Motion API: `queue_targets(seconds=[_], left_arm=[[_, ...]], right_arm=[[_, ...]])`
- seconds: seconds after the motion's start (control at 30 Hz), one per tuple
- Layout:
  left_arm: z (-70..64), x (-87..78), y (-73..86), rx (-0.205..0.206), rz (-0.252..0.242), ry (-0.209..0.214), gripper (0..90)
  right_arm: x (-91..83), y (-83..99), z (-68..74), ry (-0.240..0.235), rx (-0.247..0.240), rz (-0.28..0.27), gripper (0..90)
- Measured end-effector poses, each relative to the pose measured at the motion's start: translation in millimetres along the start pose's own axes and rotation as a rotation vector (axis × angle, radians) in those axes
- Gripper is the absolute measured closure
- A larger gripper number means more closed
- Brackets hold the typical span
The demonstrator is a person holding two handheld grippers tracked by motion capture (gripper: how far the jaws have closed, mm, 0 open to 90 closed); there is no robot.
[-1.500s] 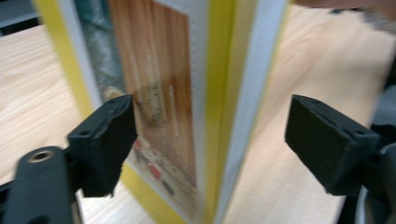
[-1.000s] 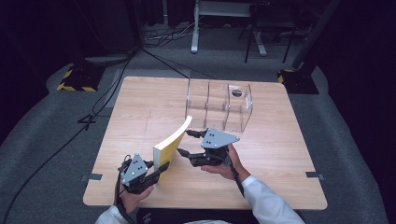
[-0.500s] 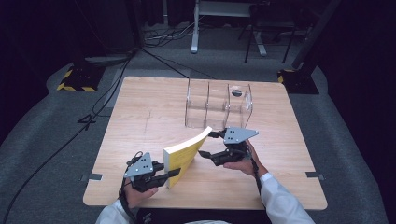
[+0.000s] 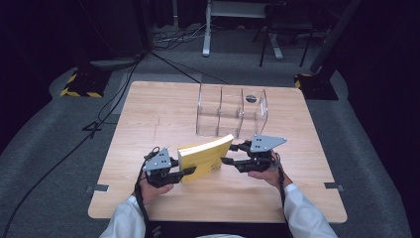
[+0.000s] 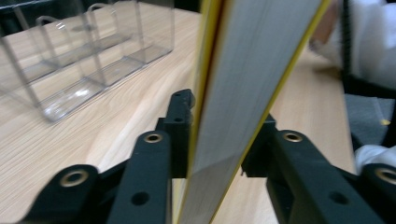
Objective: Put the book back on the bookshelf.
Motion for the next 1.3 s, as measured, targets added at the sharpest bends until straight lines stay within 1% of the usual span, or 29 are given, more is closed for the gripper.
queue_targets(seconds=[0.03,0.07,0.13,0.2,0.23,0.27,0.3,0.33,0.37,0.47,0.53,0.57,0.6,0.7,0.73,0.77,0.8,0.83,0.87,0.9,0.97,1.03,1.07,1.1,1.17,1.2,1.23,1.27,1.3], left_arm=[[1.3,-1.0,0.1,0.011,0.003,-0.012,67.7],[0.8,-1.7,0.1,0.011,0.007,-0.004,67.8],[-2.0,-3.0,0.9,0.048,0.022,0.036,73.1],[-5.9,-3.3,1.3,0.073,0.037,0.043,75.0],[-6.8,-3.3,1.2,0.077,0.038,0.050,75.2],[-7.6,-3.2,1.5,0.086,0.040,0.064,75.2],[-8.5,-3.1,1.7,0.087,0.039,0.072,75.1],[-8.8,-3.1,1.8,0.087,0.040,0.073,75.1],[-8.2,-3.0,1.5,0.087,0.039,0.070,75.0],[-6.0,-3.0,1.0,0.082,0.033,0.054,75.0],[-4.8,-2.9,1.0,0.069,0.026,0.047,74.1],[-4.2,-2.6,0.9,0.064,0.023,0.037,73.2],[-1.6,-2.8,0.4,0.067,0.021,0.011,70.7],[6.5,-4.9,2.4,0.028,0.019,-0.047,61.2],[9.7,-6.9,4.4,0.011,0.009,-0.057,59.3],[13.1,-9.5,6.9,-0.007,0.003,-0.055,58.3],[13.1,-9.5,6.9,-0.007,0.003,-0.055,57.7],[15.9,-11.0,8.6,-0.021,-0.001,-0.058,57.7],[16.6,-12.0,10.0,-0.027,-0.003,-0.050,58.0],[16.2,-12.4,10.3,-0.023,-0.005,-0.043,58.3],[14.8,-12.2,9.7,-0.006,0.002,-0.039,59.3],[12.2,-10.9,8.7,0.006,0.011,-0.015,61.3],[9.3,-7.1,7.5,0.003,0.008,0.006,62.0],[8.7,-4.7,6.7,0.011,0.008,0.018,62.3],[7.3,-1.7,5.6,0.013,0.004,0.024,63.2],[3.9,4.3,3.4,0.015,0.005,0.041,63.9],[3.9,4.3,3.4,0.015,0.005,0.041,64.4],[2.4,7.5,2.1,0.023,0.007,0.047,64.6],[0.9,11.9,0.1,0.028,0.008,0.056,64.6]], right_arm=[[1.6,-0.2,2.4,-0.001,-0.019,0.010,51.2],[2.7,-0.6,3.6,0.004,-0.030,0.016,51.3],[3.8,-1.2,3.7,0.000,-0.031,0.018,51.6],[4.9,-1.0,2.6,-0.017,-0.033,0.017,52.1],[6.7,-0.1,2.2,-0.035,-0.032,0.021,50.8],[9.0,1.3,1.6,-0.041,-0.034,0.033,47.1],[14.5,4.8,-0.1,-0.034,-0.039,0.061,40.5],[18.8,8.0,-0.8,-0.049,-0.035,0.083,37.5],[23.3,11.6,-0.2,-0.066,-0.022,0.100,38.7],[28.9,16.3,4.9,-0.085,-0.030,0.105,50.8],[29.6,17.3,6.2,-0.054,-0.038,0.098,52.1],[28.9,17.6,5.9,-0.054,-0.035,0.096,53.7],[27.5,18.2,5.5,-0.060,-0.028,0.090,56.3],[22.2,20.5,5.8,-0.072,-0.035,0.073,65.1],[20.6,21.1,7.1,-0.074,-0.039,0.069,68.5],[18.8,21.7,9.8,-0.080,-0.046,0.065,72.2],[18.8,21.7,9.8,-0.080,-0.046,0.065,72.2],[16.9,22.3,13.7,-0.089,-0.055,0.062,75.5],[15.6,22.8,16.8,-0.090,-0.065,0.059,76.1],[15.0,23.2,19.3,-0.078,-0.073,0.057,76.2],[13.5,23.4,23.4,-0.074,-0.082,0.057,76.3],[10.6,23.6,26.5,-0.076,-0.079,0.062,76.3],[5.5,24.9,28.5,-0.090,-0.080,0.068,76.2],[3.4,25.5,28.6,-0.091,-0.082,0.071,76.1],[-2.8,27.4,27.1,-0.092,-0.076,0.073,75.4],[-6.1,28.2,26.1,-0.089,-0.066,0.067,73.2],[-6.1,28.2,26.1,-0.089,-0.066,0.067,73.2],[-11.8,29.4,24.2,-0.093,-0.039,0.048,70.2],[-11.8,29.4,24.2,-0.093,-0.039,0.048,70.2]])
Point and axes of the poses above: each handheld gripper's, and its own axes: x roughly forward along the jaws, y roughly out of its underside, z roughly to its left, the point moved 6 cm from there along x, roughly forward along the jaws, and after that the axes turned 1 degree about y, right-handed, at the moved point
